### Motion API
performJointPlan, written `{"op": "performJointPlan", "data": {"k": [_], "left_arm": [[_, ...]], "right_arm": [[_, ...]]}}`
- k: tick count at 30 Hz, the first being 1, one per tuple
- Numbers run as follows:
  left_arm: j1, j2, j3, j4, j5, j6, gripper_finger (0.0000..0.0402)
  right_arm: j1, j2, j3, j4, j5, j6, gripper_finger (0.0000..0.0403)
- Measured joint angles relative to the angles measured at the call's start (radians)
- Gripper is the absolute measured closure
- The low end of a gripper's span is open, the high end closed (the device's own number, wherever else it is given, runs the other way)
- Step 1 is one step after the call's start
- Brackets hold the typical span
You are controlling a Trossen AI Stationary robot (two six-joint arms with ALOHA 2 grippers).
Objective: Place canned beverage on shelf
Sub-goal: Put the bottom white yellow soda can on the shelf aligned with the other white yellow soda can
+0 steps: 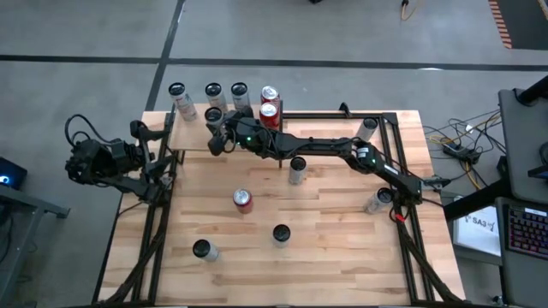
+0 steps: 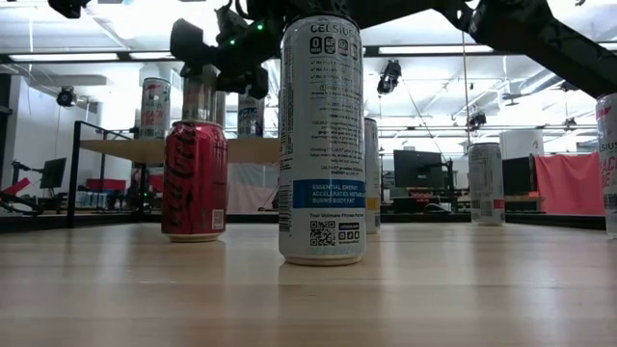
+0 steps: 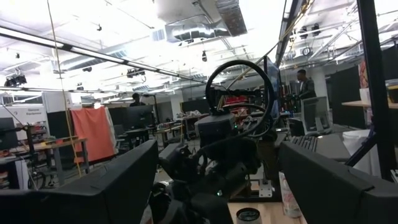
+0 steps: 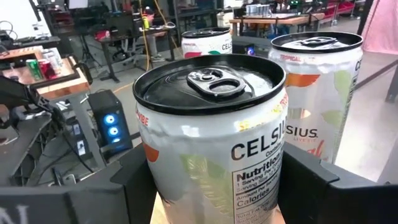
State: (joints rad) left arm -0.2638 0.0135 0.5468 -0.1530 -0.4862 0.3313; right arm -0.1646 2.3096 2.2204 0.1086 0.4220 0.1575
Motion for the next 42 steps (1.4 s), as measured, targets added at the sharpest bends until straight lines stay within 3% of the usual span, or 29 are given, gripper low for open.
{"op": "performJointPlan", "data": {"k": [27, 42], "left_arm": [[0.0, 0.0, 0.0, 0.003, 0.0, 0.0, 0.0083], [0.0, 0.0, 0.0, 0.003, 0.0, 0.0, 0.0083]], "right_arm": [[-0.013, -0.006, -0.006, -0.013, 0.002, 0.025, 0.0069], [0.001, -0.045, 0.129, -0.115, -0.004, -0.114, 0.0061]]}}
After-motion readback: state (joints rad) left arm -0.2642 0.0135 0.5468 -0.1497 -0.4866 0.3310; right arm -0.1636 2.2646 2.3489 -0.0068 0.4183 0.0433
